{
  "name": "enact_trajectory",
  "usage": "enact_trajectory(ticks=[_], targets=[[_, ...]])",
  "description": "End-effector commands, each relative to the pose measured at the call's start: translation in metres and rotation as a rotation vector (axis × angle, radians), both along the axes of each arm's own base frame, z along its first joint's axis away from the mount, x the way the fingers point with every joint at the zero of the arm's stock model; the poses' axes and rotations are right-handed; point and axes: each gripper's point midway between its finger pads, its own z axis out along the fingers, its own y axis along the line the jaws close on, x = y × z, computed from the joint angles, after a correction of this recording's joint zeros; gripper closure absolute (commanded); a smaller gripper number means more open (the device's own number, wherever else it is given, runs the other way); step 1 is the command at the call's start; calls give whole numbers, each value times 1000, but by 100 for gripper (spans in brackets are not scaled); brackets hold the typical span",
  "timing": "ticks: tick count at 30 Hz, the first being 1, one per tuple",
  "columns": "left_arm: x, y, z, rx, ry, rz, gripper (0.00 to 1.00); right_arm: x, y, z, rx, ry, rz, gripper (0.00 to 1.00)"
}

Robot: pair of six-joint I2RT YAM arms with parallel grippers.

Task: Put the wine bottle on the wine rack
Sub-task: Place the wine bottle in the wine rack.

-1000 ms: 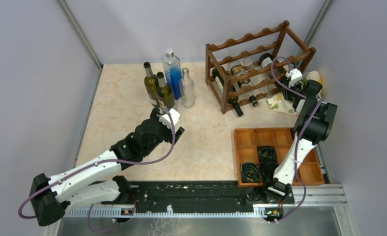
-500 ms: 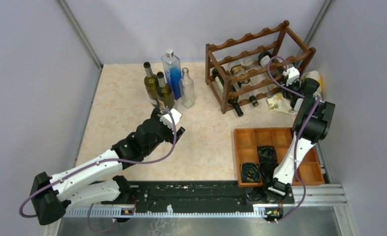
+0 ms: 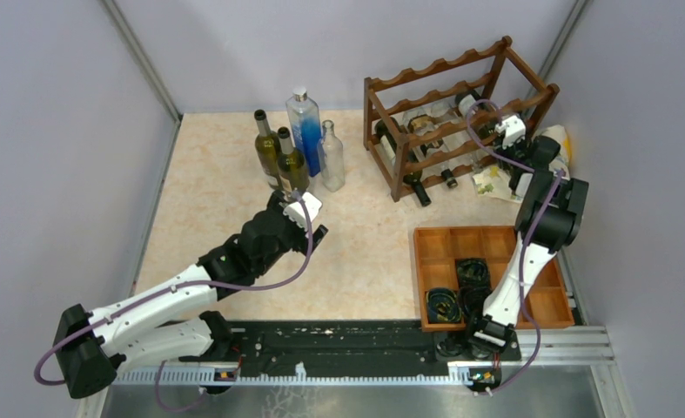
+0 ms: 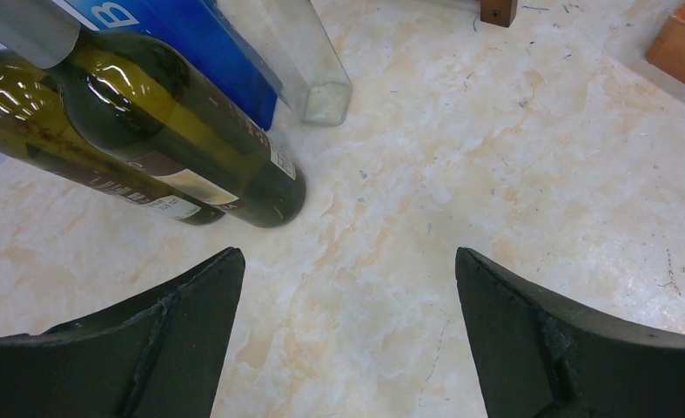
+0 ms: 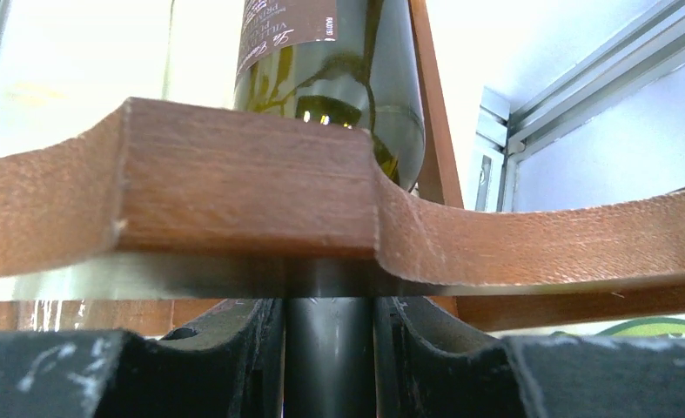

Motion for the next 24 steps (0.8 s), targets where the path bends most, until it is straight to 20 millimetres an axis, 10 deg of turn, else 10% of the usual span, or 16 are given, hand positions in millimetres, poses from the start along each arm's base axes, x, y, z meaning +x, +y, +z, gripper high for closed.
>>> enact_trajectory(ticks=[1, 8, 24], targets=[[5, 1, 3, -1, -22, 13, 3, 29, 3, 59, -97, -208, 32, 65], [4, 1, 5, -9, -24, 10, 3, 20, -8, 59, -141, -191, -34, 37], [-7, -6, 23, -91, -19, -43, 3, -61, -15, 93, -96, -48, -22, 20]])
